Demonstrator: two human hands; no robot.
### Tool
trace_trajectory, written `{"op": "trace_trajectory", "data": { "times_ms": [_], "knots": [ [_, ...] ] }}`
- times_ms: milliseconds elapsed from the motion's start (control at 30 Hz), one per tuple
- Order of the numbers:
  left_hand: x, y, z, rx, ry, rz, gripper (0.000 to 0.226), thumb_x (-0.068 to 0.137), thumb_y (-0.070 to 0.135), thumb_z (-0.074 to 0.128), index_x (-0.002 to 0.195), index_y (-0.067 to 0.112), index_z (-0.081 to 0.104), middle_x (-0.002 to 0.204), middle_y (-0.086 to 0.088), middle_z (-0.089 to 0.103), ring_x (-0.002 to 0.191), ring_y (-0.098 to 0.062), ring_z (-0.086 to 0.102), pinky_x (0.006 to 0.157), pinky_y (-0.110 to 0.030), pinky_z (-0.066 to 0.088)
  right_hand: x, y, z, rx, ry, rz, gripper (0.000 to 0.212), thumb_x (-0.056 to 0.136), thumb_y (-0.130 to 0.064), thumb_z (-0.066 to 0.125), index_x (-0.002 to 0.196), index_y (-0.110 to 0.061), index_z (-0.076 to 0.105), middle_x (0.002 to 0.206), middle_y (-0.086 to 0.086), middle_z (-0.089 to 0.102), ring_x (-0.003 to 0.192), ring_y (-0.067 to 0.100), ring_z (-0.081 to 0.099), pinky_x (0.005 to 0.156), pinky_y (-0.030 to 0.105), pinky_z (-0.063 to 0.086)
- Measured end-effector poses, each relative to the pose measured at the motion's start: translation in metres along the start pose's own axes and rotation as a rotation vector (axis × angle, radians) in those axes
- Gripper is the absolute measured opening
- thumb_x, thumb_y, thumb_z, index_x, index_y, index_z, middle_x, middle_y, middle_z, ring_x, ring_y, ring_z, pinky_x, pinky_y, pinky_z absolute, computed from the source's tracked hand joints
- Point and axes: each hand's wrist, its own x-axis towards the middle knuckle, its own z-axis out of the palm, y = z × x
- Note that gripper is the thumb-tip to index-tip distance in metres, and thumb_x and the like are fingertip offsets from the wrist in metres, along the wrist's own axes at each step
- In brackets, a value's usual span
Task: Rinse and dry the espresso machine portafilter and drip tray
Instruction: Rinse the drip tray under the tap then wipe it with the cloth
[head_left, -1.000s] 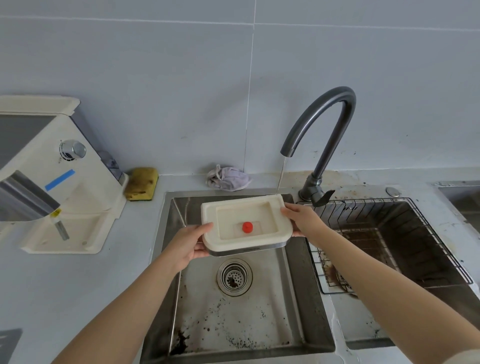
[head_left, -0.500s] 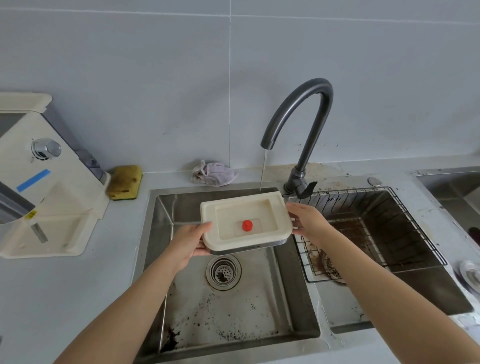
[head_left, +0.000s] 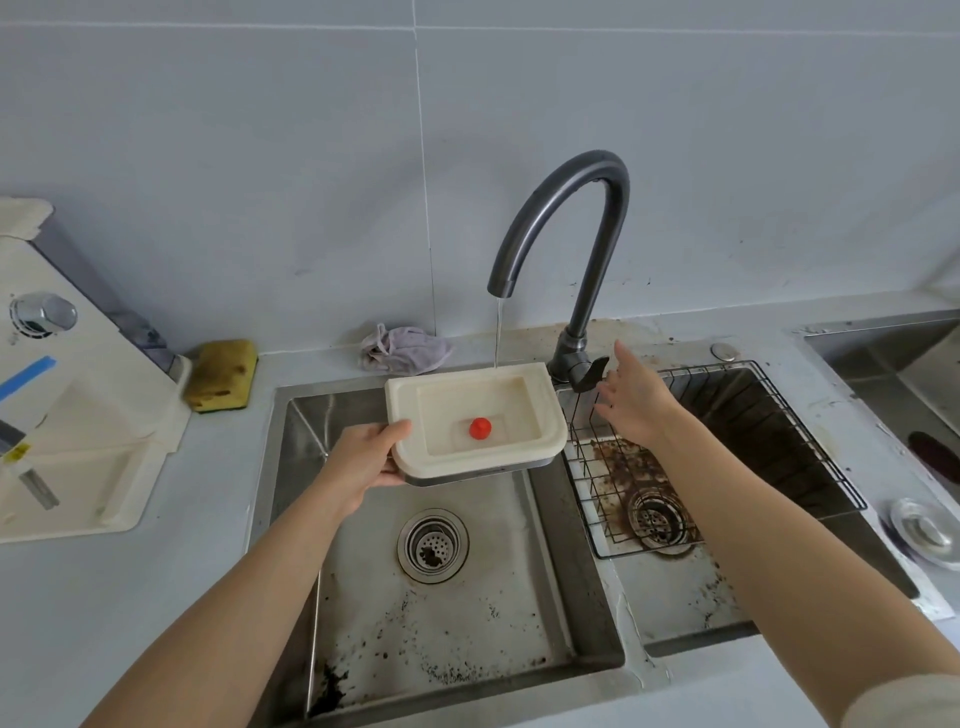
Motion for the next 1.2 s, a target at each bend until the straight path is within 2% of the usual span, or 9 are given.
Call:
{"op": "trace_trajectory", "data": {
  "times_ms": [100, 233, 400, 567, 667, 800, 967, 1067, 1200],
  "knots": [
    [0.000, 0.002, 0.002, 0.007, -0.002, 0.002, 0.010, 0.091, 0.019, 0.054, 0.085, 0.012, 0.060, 0.082, -0.005, 0.066, 0.075, -0.020, 0.066, 0.058, -0.029, 0.053, 0.010, 0.000, 0.007, -0.044, -0.007, 0.022, 0.067, 0.096, -0.049, 0.027, 0.148, -0.011, 0.005, 0.157, 0.009, 0.008, 0.145, 0.020, 0.009, 0.117, 0.037, 0.011],
    [0.000, 0.004, 0.002, -0.007, 0.003, 0.001, 0.009, 0.091, 0.018, 0.054, 0.091, 0.011, 0.059, 0.083, -0.006, 0.066, 0.076, -0.022, 0.065, 0.062, -0.031, 0.054, 0.016, -0.002, 0.014, -0.095, -0.044, 0.042, 0.061, 0.094, -0.053, 0.026, 0.138, -0.012, 0.036, 0.151, 0.007, 0.030, 0.142, 0.018, 0.021, 0.115, 0.035, 0.011],
    [0.001, 0.005, 0.001, -0.039, 0.015, -0.008, 0.008, 0.091, 0.018, 0.054, 0.088, 0.011, 0.059, 0.082, -0.006, 0.066, 0.074, -0.021, 0.065, 0.059, -0.030, 0.053, 0.023, -0.001, 0.019, -0.086, 0.005, 0.018, 0.061, 0.095, -0.050, 0.028, 0.143, -0.013, 0.028, 0.152, 0.007, 0.028, 0.140, 0.018, 0.024, 0.112, 0.032, 0.018],
    [0.002, 0.004, -0.002, -0.043, 0.039, -0.009, 0.009, 0.091, 0.019, 0.055, 0.083, 0.014, 0.058, 0.081, -0.006, 0.066, 0.073, -0.020, 0.066, 0.058, -0.029, 0.053, 0.027, -0.005, 0.026, -0.034, 0.057, 0.008, 0.052, 0.095, -0.045, 0.038, 0.135, -0.013, 0.038, 0.142, 0.004, 0.037, 0.133, 0.019, 0.034, 0.107, 0.034, 0.028],
    [0.003, 0.004, -0.004, -0.034, 0.039, -0.013, 0.010, 0.090, 0.020, 0.055, 0.084, 0.013, 0.059, 0.083, -0.006, 0.067, 0.075, -0.019, 0.067, 0.057, -0.029, 0.054, 0.029, -0.013, 0.030, 0.039, 0.070, 0.025, 0.050, 0.090, -0.047, 0.048, 0.129, -0.014, 0.045, 0.133, 0.003, 0.042, 0.126, 0.017, 0.037, 0.093, 0.030, 0.038],
    [0.002, 0.004, -0.006, -0.033, 0.034, -0.015, 0.011, 0.090, 0.020, 0.055, 0.084, 0.013, 0.059, 0.082, -0.006, 0.068, 0.073, -0.018, 0.068, 0.054, -0.027, 0.055, 0.034, -0.007, 0.029, -0.045, 0.082, -0.048, 0.057, 0.092, -0.044, 0.046, 0.139, -0.016, 0.032, 0.149, 0.009, 0.031, 0.138, 0.025, 0.028, 0.115, 0.042, 0.023],
    [-0.002, 0.004, -0.010, -0.036, 0.030, -0.019, 0.011, 0.091, 0.020, 0.055, 0.084, 0.014, 0.059, 0.082, -0.005, 0.068, 0.073, -0.018, 0.067, 0.056, -0.028, 0.055, 0.022, 0.020, 0.017, -0.378, -0.143, -0.180, 0.095, 0.081, -0.048, 0.059, 0.147, -0.021, -0.004, 0.154, 0.006, 0.019, 0.141, 0.027, 0.018, 0.113, 0.048, 0.012],
    [-0.005, 0.006, -0.015, -0.021, 0.044, -0.021, 0.011, 0.091, 0.020, 0.055, 0.084, 0.012, 0.059, 0.081, -0.005, 0.068, 0.073, -0.017, 0.067, 0.054, -0.027, 0.055, 0.008, 0.037, 0.020, -0.522, -0.330, -0.153, 0.117, 0.067, -0.046, 0.071, 0.147, -0.023, -0.011, 0.155, 0.002, 0.017, 0.140, 0.023, 0.021, 0.113, 0.044, 0.017],
    [-0.010, 0.008, -0.024, 0.010, 0.055, -0.042, 0.016, 0.090, 0.021, 0.055, 0.097, 0.008, 0.059, 0.086, -0.007, 0.067, 0.077, -0.020, 0.067, 0.056, -0.028, 0.055, -0.009, 0.049, 0.032, -0.566, -0.489, -0.212, 0.099, 0.065, -0.021, 0.080, 0.142, -0.020, 0.018, 0.132, 0.000, 0.048, 0.120, 0.016, 0.049, 0.095, 0.029, 0.047]
  ]
}}
